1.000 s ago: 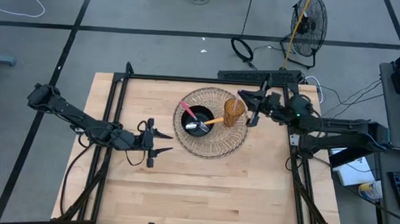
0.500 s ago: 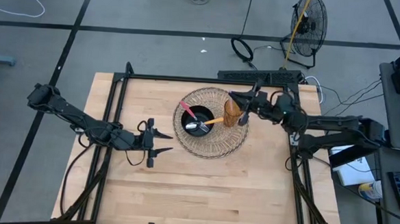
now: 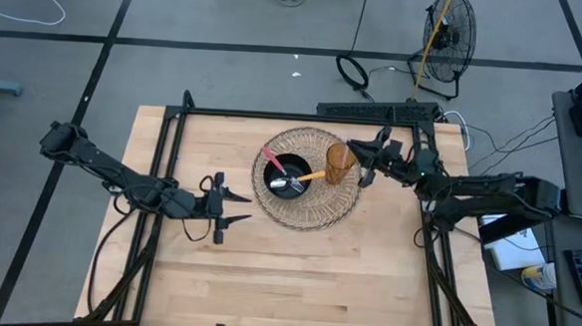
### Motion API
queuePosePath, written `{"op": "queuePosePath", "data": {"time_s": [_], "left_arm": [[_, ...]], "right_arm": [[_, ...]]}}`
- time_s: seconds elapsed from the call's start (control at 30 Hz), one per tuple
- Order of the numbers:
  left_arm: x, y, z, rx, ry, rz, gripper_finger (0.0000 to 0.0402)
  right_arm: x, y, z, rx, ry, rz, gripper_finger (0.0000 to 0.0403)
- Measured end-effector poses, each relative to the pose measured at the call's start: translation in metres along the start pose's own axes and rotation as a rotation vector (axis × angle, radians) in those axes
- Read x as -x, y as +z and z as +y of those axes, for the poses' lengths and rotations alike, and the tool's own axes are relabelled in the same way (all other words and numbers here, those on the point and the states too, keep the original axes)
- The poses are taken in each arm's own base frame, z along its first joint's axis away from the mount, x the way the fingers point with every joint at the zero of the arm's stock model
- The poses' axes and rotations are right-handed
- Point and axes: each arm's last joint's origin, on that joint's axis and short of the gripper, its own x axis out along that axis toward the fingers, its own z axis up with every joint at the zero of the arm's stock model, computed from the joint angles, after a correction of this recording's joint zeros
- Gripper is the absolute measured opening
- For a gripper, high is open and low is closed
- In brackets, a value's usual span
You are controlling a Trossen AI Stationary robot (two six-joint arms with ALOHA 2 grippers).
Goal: Pick & Place Utensil
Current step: Put the pink straw into the brown cup on the brown mat
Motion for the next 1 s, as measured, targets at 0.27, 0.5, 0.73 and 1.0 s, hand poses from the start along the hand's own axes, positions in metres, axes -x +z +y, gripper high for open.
{"op": "queuePosePath", "data": {"time_s": [0.27,0.5,0.73,1.0], "left_arm": [[0.000,0.004,0.000,-0.005,0.003,-0.038,0.0186],[0.000,0.005,0.000,-0.004,0.004,-0.045,0.0186],[0.000,0.005,0.000,0.001,0.004,-0.045,0.0186],[0.000,0.005,0.000,0.001,0.004,-0.044,0.0186]], "right_arm": [[0.012,-0.014,-0.006,-0.014,0.000,0.042,0.0011],[0.015,-0.018,-0.006,-0.016,-0.001,0.058,0.0011],[0.015,-0.017,-0.005,-0.022,-0.001,0.057,0.0017],[0.015,-0.017,-0.005,-0.020,-0.001,0.057,0.0041]]}}
